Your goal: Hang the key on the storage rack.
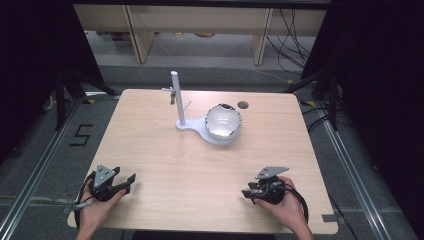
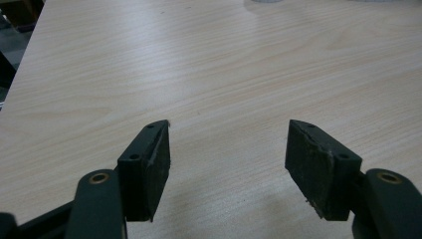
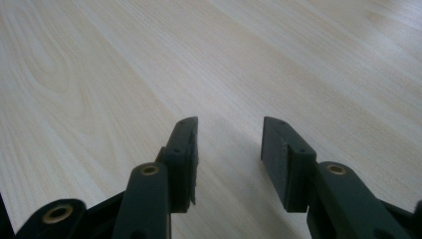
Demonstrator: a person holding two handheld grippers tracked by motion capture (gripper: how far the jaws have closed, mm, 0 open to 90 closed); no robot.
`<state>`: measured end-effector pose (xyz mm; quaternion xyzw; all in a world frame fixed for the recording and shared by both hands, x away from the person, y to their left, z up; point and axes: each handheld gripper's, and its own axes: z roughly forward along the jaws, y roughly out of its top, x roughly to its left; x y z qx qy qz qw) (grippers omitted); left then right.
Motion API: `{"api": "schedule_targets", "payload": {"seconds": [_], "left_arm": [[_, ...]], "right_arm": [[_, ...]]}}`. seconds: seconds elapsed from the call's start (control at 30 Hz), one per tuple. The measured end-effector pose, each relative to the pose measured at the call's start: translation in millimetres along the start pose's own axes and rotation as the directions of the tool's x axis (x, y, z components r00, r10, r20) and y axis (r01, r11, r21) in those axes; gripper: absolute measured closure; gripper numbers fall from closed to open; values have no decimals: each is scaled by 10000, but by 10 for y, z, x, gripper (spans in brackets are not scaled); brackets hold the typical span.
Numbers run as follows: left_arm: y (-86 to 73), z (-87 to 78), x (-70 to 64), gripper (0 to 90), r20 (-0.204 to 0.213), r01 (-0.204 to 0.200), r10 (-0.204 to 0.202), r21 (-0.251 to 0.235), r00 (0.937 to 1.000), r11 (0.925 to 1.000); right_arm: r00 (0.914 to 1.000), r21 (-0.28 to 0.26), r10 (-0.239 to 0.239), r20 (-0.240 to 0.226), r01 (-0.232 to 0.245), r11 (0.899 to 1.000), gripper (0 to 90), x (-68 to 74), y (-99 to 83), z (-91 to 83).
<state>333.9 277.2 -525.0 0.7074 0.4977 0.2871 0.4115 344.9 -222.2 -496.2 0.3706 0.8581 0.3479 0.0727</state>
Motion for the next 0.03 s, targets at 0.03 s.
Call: {"api": "schedule_targets", "payload": {"seconds": [0.03], "left_arm": [[1, 1, 2, 340, -8, -40, 40, 18, 10000, 10000]], "right_arm": [[10000, -15, -10, -6, 10, 10000, 587, -3, 0, 0]]}}
